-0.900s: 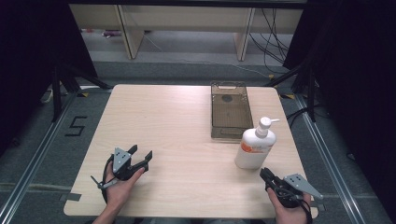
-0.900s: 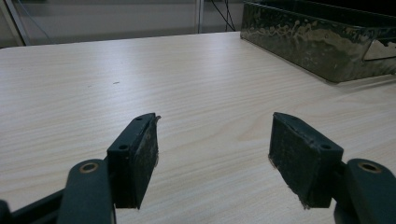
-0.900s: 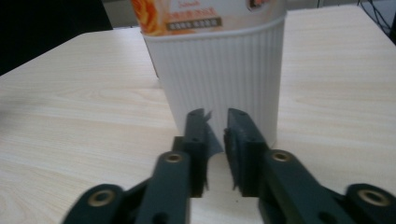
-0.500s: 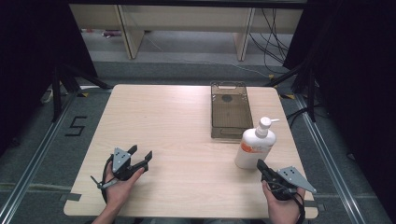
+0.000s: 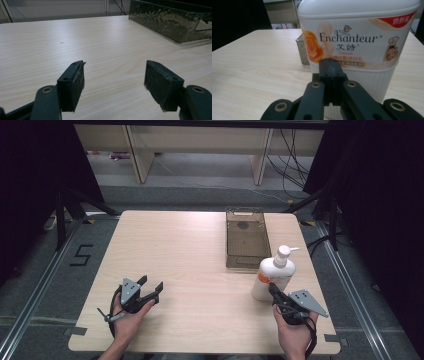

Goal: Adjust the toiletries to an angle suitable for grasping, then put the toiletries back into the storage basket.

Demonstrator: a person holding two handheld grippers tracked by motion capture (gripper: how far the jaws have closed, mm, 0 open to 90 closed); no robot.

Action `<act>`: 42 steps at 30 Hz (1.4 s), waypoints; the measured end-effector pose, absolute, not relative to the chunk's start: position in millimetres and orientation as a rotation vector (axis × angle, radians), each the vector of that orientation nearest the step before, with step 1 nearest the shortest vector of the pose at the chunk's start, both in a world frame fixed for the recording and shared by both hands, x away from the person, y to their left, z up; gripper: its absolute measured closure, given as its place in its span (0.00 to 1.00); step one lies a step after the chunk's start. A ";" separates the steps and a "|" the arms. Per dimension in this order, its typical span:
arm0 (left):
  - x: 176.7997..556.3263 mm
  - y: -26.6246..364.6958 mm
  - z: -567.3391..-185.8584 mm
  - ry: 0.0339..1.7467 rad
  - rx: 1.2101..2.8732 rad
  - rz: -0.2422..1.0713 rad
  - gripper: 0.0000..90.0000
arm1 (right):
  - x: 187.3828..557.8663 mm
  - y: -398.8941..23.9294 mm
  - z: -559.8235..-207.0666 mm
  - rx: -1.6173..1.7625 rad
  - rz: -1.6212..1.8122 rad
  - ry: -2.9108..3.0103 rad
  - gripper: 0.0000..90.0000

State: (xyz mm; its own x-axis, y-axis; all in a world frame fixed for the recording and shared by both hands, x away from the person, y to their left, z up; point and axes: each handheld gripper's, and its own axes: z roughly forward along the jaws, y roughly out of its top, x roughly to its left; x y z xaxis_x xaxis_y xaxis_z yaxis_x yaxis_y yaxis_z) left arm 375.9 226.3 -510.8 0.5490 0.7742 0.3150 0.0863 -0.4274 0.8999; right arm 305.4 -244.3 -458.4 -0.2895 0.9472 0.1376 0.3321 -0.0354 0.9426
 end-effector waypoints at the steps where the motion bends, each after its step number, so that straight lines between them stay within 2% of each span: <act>1: 375.9 226.1 -510.9 0.704 1.863 0.936 0.35 | 306.2 -243.5 -458.4 1.355 1.329 1.652 1.00; 13: 374.7 225.8 -510.0 0.719 1.877 0.939 0.35 | 311.3 -236.7 -456.2 1.354 1.315 1.657 1.00; 17: 375.8 226.4 -509.8 0.718 1.883 0.942 0.35 | 302.8 -237.5 -451.2 1.350 1.347 1.633 0.92; 22: 378.6 227.0 -510.4 0.710 1.882 0.935 0.35 | 287.3 -247.8 -439.9 1.346 1.353 1.556 0.76; 30: 378.8 228.6 -510.3 0.710 1.878 0.934 0.35 | 280.8 -266.4 -431.7 1.368 1.363 1.430 0.56; 38: 378.9 228.6 -509.3 0.719 1.894 0.940 0.35 | 280.9 -266.9 -428.5 1.322 1.322 1.417 0.52; 42: 380.1 227.7 -510.1 0.707 1.884 0.934 0.35 | 282.5 -264.0 -425.9 1.310 1.307 1.403 0.53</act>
